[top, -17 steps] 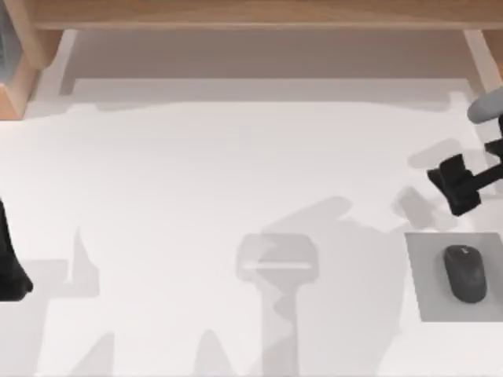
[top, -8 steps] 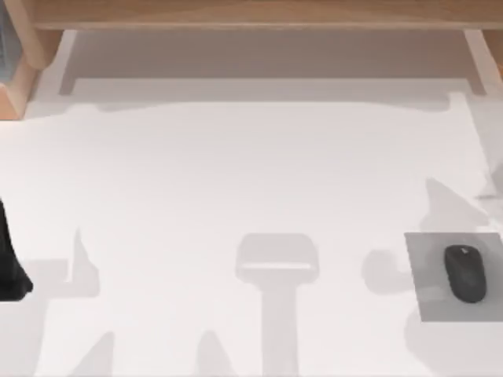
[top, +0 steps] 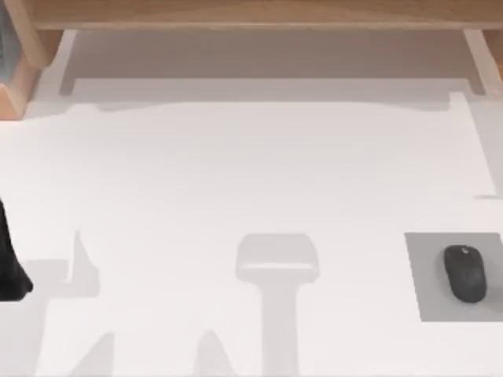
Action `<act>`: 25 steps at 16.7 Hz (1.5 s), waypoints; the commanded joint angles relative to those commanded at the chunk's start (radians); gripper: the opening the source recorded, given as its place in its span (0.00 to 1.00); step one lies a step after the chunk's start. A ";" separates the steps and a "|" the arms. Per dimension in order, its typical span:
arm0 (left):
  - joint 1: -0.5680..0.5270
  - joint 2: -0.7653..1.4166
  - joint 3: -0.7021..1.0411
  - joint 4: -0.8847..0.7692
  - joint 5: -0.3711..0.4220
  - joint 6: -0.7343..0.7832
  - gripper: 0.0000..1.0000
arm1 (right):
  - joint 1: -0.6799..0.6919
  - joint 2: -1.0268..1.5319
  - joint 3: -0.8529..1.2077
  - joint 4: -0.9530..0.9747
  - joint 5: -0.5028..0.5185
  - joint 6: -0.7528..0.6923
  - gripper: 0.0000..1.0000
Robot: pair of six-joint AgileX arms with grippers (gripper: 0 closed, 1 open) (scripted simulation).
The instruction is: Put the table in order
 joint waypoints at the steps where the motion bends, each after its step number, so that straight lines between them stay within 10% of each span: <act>1: 0.000 0.000 0.000 0.000 0.000 0.000 1.00 | -0.027 0.034 0.011 0.044 0.003 -0.035 1.00; 20: 0.000 0.000 0.000 0.000 0.000 0.000 1.00 | -0.028 0.137 0.125 0.082 0.076 -0.110 1.00; 25: 0.000 0.000 0.000 0.000 0.000 0.000 1.00 | -0.028 0.137 0.125 0.082 0.076 -0.110 0.62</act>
